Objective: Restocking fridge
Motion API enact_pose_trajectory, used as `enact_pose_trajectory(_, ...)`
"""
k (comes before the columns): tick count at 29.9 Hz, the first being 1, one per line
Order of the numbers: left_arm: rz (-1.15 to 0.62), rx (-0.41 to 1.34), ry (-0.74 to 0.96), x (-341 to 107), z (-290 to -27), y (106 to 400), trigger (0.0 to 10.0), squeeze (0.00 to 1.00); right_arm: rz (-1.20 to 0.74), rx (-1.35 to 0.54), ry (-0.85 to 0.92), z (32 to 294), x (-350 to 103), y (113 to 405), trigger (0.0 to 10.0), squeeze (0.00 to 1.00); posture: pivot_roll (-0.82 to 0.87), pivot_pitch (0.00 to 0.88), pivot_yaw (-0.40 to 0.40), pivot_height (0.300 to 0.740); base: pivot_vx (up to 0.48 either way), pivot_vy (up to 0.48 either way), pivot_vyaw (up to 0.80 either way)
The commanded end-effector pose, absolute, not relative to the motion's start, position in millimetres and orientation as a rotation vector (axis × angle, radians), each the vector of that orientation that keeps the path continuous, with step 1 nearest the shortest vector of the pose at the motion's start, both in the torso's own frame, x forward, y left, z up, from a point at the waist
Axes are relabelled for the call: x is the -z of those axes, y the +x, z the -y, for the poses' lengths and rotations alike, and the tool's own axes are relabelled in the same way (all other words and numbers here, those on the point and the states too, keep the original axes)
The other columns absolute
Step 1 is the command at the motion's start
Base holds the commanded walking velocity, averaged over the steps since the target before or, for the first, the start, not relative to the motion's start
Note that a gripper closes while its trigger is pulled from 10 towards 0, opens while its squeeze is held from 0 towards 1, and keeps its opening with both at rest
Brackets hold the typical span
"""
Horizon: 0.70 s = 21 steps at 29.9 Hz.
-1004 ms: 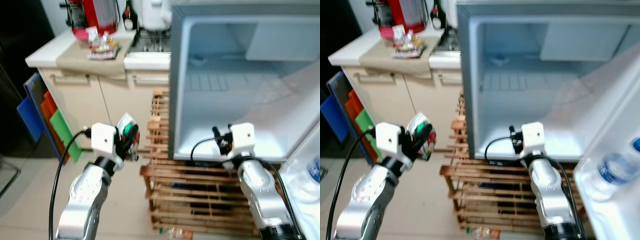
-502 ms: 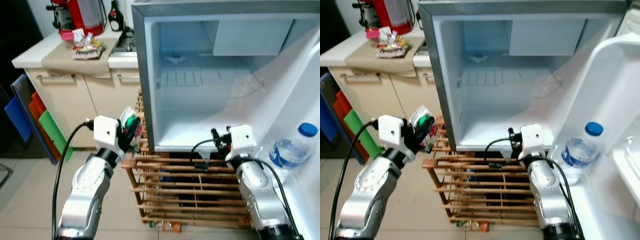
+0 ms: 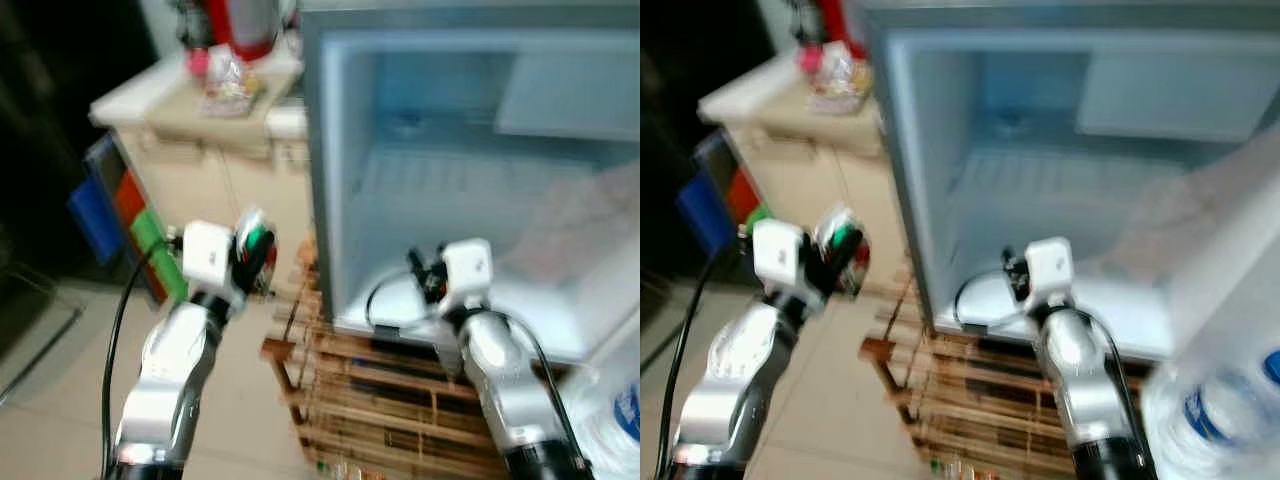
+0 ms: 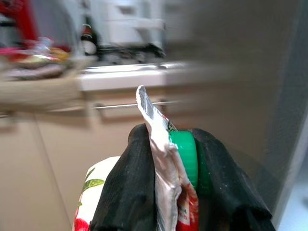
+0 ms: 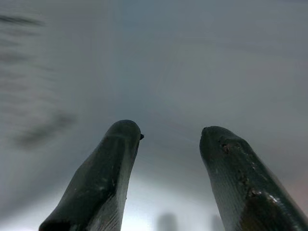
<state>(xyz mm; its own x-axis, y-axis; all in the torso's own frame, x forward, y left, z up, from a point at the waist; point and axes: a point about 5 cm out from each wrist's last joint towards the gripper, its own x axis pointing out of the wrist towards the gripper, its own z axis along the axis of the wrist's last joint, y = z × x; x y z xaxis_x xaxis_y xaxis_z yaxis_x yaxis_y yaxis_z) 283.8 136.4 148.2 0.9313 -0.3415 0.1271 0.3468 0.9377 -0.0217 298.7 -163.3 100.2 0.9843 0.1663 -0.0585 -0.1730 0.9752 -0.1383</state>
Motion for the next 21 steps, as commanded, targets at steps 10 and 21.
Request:
enact_pose_trajectory(10,0.115,0.382,-0.021,-146,-130,281,10.0,0.0,-0.071,-0.119,-0.166,177,-92,291,10.0,0.0,-0.14,0.0,0.065,0.74,0.0,0.0,0.0)
enact_pose_trajectory(21,0.082,0.416,-0.043,-141,-128,280,10.0,0.0,-0.092,-0.084,-0.187,190,-89,286,10.0,0.0,-0.14,0.0,0.063,0.74,0.0,0.0,-0.35)
